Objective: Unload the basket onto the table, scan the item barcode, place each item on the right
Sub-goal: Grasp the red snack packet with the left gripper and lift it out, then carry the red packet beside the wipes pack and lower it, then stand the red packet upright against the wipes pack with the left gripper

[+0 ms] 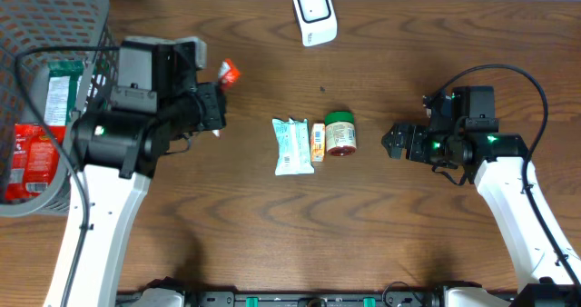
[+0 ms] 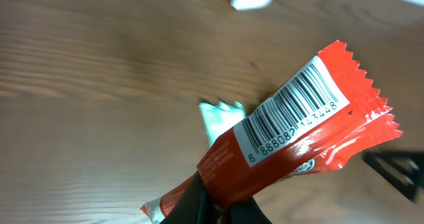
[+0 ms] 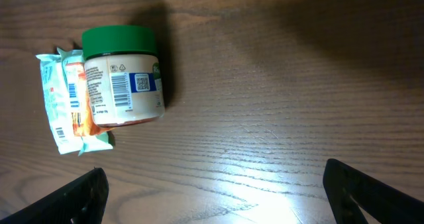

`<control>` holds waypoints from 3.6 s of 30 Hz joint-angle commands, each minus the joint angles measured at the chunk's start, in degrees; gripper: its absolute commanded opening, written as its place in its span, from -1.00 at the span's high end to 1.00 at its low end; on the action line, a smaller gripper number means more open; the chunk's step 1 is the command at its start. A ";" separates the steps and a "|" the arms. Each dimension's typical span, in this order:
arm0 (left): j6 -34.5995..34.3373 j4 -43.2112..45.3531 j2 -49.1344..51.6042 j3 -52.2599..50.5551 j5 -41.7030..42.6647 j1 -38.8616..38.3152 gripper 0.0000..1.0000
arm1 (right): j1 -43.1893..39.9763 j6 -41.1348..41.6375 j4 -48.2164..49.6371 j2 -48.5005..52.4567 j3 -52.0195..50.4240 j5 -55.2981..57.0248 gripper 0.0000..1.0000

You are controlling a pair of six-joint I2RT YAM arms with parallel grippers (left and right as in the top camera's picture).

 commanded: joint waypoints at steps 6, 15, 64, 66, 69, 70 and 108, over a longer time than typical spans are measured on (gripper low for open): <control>5.40 1.44 3.39 -0.50 22.32 -0.09 0.86 | 0.66 0.37 0.00 -0.04 0.79 -0.46 -0.99; 5.14 0.87 8.35 -1.90 8.44 -0.24 0.85 | 0.66 0.37 0.00 -0.04 0.79 -0.46 -0.99; -5.84 13.05 29.81 -5.38 -2.45 -4.02 0.85 | 0.66 0.37 0.00 -0.04 0.79 -0.46 -0.98; -5.64 14.67 30.71 -6.21 -2.43 -4.44 0.85 | 0.66 0.37 -0.02 -0.04 0.79 -0.46 -0.98; -5.64 15.50 32.35 -6.45 -2.43 -4.74 0.85 | 0.66 0.37 0.00 -0.04 0.79 -0.44 -0.98; -5.62 15.50 32.92 -6.45 -2.45 -4.74 0.85 | 0.66 0.37 0.00 -0.04 0.79 -0.46 -0.98; -5.90 11.61 27.19 -11.06 -9.31 -5.70 0.70 | 0.66 0.37 0.00 -0.04 0.79 -0.46 -0.99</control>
